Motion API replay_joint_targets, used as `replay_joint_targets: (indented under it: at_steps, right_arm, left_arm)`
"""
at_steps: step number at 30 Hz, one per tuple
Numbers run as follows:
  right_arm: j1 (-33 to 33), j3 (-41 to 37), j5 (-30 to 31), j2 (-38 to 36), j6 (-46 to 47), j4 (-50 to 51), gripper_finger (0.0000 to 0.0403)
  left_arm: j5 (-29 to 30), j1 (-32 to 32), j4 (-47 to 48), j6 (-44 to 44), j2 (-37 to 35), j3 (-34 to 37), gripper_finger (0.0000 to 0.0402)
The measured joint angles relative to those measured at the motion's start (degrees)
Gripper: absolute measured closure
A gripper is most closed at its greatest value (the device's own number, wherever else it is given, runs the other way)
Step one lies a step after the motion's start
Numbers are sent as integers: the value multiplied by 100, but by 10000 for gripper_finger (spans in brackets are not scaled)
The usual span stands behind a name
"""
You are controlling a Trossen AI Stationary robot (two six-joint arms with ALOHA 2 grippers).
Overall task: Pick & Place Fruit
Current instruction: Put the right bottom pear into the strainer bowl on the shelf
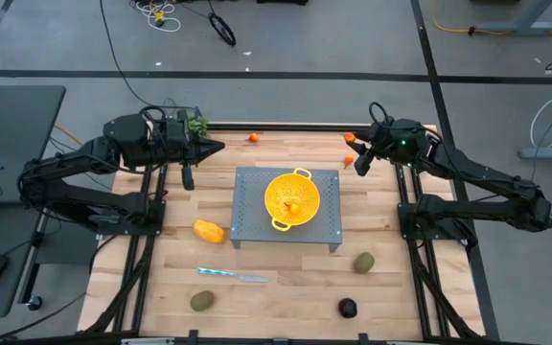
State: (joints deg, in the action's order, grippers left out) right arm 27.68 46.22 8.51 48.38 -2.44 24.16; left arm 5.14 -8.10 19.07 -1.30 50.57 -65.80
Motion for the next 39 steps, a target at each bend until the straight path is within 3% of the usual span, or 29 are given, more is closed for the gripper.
replay_joint_targets:
  at_steps: [9,29,39]
  right_arm:
    - [-251,0,-458,0,244,-255,270]
    - [-1588,2,-415,4,504,-1157,270]
    - [-1915,2,-411,4,503,-1573,270]
  left_arm:
    - [1,1,2,1,0,0,397]
    - [27,1,2,-91,0,0,397]
    - [27,2,1,-87,-1,0,397]
